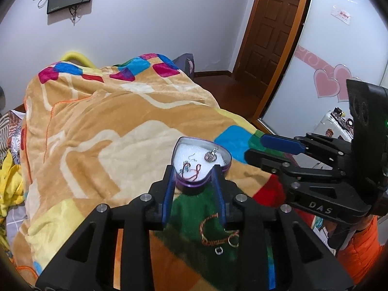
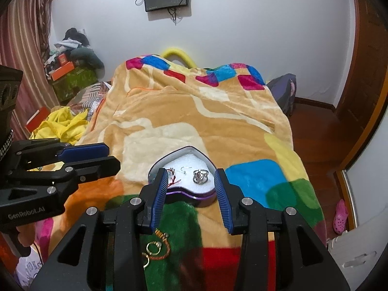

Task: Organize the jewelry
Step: 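Withdraw both tools from the tin toward the remaining jewelry, then grasp the gold braided bracelet with the left tool while the right grasps a gold ring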

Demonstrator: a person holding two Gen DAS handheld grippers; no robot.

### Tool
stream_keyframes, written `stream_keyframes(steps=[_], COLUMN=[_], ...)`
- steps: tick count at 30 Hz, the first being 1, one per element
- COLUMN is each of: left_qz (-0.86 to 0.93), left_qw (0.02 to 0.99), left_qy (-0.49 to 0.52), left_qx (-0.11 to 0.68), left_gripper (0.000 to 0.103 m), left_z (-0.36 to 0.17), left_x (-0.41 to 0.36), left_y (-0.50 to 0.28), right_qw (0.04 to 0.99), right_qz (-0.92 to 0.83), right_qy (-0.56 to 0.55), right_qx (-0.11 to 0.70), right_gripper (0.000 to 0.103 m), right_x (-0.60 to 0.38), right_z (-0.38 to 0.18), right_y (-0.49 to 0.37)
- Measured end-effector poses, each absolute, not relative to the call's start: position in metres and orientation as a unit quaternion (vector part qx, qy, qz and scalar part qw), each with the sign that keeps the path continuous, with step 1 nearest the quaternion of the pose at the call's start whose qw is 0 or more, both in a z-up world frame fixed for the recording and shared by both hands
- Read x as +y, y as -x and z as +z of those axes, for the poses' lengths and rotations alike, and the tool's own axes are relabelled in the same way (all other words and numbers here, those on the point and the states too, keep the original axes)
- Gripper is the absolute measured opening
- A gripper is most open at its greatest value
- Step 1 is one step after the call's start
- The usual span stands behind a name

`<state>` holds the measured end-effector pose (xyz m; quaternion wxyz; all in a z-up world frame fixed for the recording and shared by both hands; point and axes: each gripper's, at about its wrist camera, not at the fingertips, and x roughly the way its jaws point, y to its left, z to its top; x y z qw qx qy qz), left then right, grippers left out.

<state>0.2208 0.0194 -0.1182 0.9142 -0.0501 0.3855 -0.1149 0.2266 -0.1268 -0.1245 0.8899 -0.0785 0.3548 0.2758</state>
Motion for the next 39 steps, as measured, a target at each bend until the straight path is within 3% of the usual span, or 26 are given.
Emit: stream_keyframes(steps=[26, 28, 32, 39], left_qz=[-0.110, -0.109, -0.104, -0.102], left_qw=[0.856, 0.856, 0.856, 0.875], left_qy=[0.102, 0.105, 0.096, 0.074], left_qx=[0.495, 0.495, 0.496, 0.468], left_gripper=[0.033, 0.030, 0.006, 0.005], left_z=[-0.210, -0.212, -0.216, -0.195], left_x=[0.008, 0.004, -0.002, -0.005], left_y=[-0.199, -0.201, -0.203, -0.197], right_qw=[0.867, 0.864, 0.860, 0.852], right_qz=[0.247, 0.248, 0.248, 0.263], right_qy=[0.048, 0.045, 0.041, 0.035], right_qx=[0.430, 0.436, 0.444, 0.451], right_gripper=[0.036, 0.036, 0.036, 0.036], right_x=[-0.153, -0.154, -0.156, -0.152], right_z=[-0.180, -0.184, -0.190, -0.193], right_y=[-0.185, -0.181, -0.174, -0.164])
